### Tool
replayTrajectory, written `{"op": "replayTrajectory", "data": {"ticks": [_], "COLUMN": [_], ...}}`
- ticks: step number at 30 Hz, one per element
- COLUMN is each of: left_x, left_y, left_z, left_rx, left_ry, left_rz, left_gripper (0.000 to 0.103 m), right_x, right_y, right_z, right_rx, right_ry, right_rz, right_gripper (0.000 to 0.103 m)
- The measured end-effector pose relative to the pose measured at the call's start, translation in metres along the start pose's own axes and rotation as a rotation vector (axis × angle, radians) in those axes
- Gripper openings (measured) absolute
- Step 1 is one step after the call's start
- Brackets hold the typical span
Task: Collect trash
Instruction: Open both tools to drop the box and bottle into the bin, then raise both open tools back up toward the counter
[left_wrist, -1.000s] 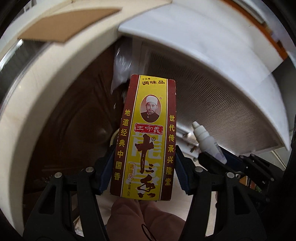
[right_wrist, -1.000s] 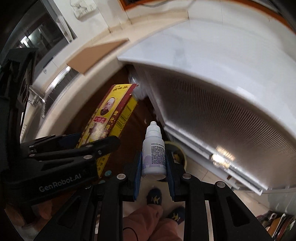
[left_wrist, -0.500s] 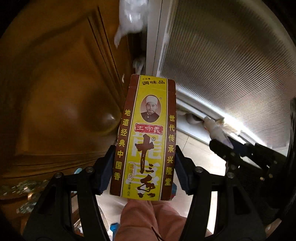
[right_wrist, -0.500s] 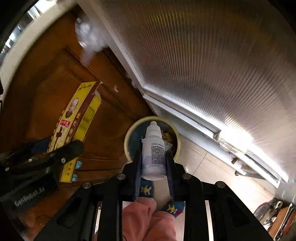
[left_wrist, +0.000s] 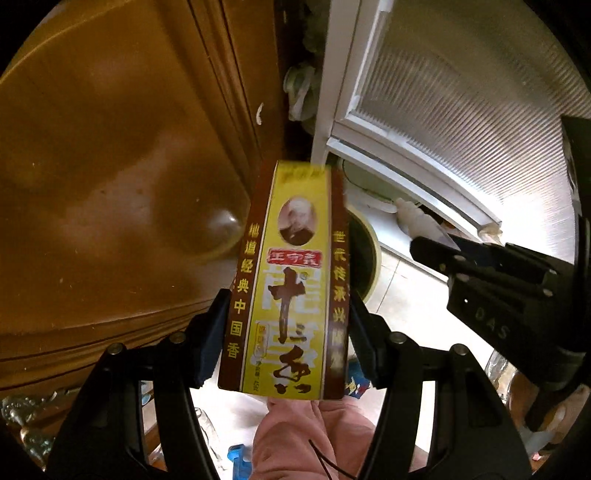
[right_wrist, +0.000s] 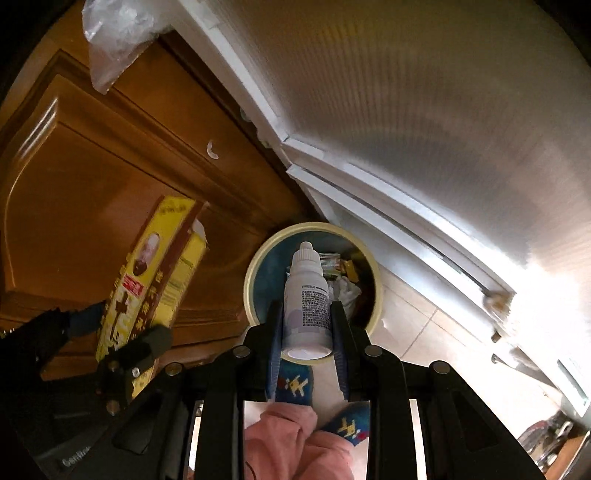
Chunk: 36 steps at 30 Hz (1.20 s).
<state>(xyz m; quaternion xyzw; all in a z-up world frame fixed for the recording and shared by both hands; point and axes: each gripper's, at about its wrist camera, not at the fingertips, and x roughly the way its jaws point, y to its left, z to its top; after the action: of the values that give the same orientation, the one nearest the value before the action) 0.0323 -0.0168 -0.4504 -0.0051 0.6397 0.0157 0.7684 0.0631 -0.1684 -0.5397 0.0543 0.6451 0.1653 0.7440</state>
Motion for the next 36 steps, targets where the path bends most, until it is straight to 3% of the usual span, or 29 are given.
{"op": "replayTrajectory", "data": {"ticks": [4,7,21,36], "left_x": [-0.002,-0.004,-0.031,-0.14], "left_y": [0.003,0.004,0.001,-0.012], "left_z": [0.001,0.002,0.004,0.006], "left_rx": [0.002,0.01,0.033,0.048], "left_ry": [0.007,0.006,-0.025,-0.104], "left_rz": [0.009,0.02,0.007,-0.083], "left_gripper": [0.073,0.079,0.081,0.081], "right_x": [0.009,0.009,-0.027,-0.13], "right_y": [0.008,0.014,0.017,0.026], "right_z": [0.009,0.013,-0.002,-0.018], "right_rx": [-0.018,-0.028,-0.004,0.069], "right_ry": [0.008,-0.006,-0.016,-0.076], "right_rz": [0.013,0.019,-0.019,-0.024], "right_gripper": [0.043,0.044,0.044,0.044]}}
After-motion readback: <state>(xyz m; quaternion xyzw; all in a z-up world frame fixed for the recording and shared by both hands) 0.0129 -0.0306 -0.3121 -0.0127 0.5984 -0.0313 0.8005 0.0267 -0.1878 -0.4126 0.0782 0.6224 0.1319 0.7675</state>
